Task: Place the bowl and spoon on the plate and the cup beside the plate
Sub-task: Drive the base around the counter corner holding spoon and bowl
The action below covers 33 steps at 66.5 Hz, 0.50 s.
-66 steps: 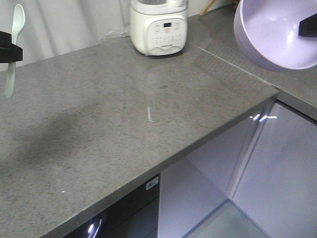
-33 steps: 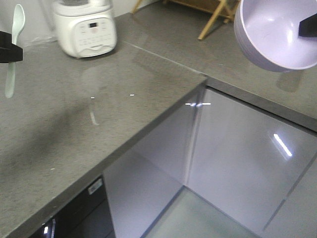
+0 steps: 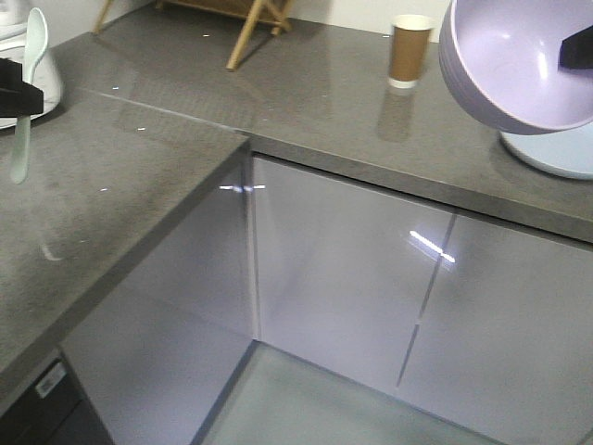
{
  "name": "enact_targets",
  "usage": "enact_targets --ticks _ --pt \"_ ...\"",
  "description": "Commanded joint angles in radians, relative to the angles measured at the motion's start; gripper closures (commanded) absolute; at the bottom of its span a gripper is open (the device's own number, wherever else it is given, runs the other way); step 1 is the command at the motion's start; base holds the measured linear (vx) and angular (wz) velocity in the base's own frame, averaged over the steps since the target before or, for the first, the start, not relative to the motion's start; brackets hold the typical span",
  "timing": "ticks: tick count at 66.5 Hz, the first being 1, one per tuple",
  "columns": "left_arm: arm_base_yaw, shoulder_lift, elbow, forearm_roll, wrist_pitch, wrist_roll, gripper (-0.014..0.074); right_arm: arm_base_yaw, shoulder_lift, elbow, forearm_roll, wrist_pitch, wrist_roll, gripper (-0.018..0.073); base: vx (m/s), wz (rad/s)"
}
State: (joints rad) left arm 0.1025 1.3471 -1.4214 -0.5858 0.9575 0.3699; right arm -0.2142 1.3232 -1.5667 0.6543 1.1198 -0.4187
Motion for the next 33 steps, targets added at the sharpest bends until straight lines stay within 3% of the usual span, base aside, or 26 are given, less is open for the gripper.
enact_targets --ticks 1,33 --pt "0.002 -0.032 -0.025 -0.046 -0.043 0.002 0.0604 -0.002 -0.025 -0.029 0.046 -0.044 -0.003 0.0566 -0.04 -0.45" --pt "0.002 -0.032 -0.025 -0.046 -0.043 0.002 0.0604 -0.002 -0.025 -0.029 0.046 -0.044 -0.003 0.0566 -0.04 -0.37"
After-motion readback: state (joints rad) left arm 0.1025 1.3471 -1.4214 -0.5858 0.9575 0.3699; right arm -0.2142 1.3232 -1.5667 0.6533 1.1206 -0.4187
